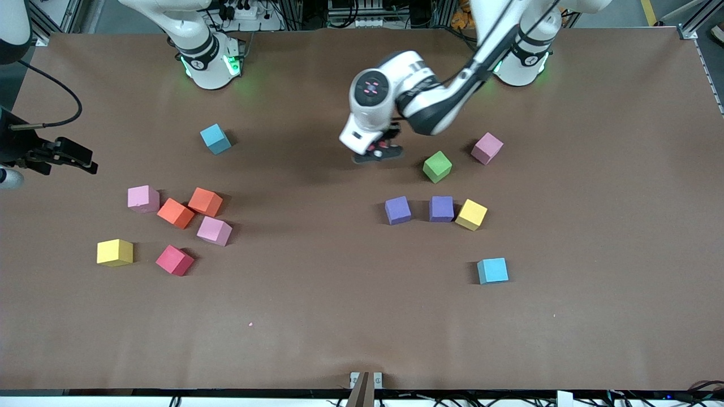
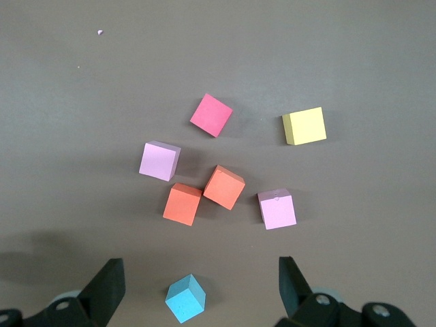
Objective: Form number 2 with 11 blocks
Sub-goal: 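Place the pink cube mid-table with the left gripper while the right gripper reaches out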
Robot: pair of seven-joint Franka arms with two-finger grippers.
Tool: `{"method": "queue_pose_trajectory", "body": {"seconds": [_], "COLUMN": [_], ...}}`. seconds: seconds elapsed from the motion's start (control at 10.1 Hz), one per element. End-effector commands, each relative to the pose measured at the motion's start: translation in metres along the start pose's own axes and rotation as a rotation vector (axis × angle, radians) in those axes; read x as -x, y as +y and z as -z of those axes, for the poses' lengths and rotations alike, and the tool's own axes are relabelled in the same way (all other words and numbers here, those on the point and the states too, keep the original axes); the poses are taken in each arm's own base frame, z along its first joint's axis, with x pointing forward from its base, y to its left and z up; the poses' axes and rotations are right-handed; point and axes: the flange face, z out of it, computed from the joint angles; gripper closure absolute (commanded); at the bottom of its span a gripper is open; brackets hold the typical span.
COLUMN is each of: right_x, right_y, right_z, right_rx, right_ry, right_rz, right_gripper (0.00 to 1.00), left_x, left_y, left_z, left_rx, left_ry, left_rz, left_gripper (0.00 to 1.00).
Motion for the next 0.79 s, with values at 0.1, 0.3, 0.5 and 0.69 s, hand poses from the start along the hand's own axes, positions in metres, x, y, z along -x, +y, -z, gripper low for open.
{"method": "queue_pose_trajectory", "body": {"seconds": [0.1,0.3,0.5,0.69], "right_x": [-0.015,-0.040,-0.070,-0.095], "right_y": [-0.022,-0.031,-0.042,-0.041], "right_z": [-0.047,-0.085,-0.135,-0.194], "right_rx": [-0.010,-0.011,-0.007,-0.003], "right_ry": [-0.068,-0.054,-0.012,0.016], "right_rz": [0.047,0.063,0.098,0.067], "right_gripper": [0.00,0.00,0.00,0.00], "left_x": [0.031,0.060,0.068,0.079], "left_y": [0.060,0.072,0.074,0.077], "left_z": [-0.054,-0.066,-0.069,-0.072], "left_rx": [0.013,0.002,-0.004,-0.024], "left_ry": [0.022,0.019,0.024,0.077], "left_rz": [0.011,-0.010,-0.055,-0.144], "left_gripper": [0.84,0.82,0.61,0.00]}}
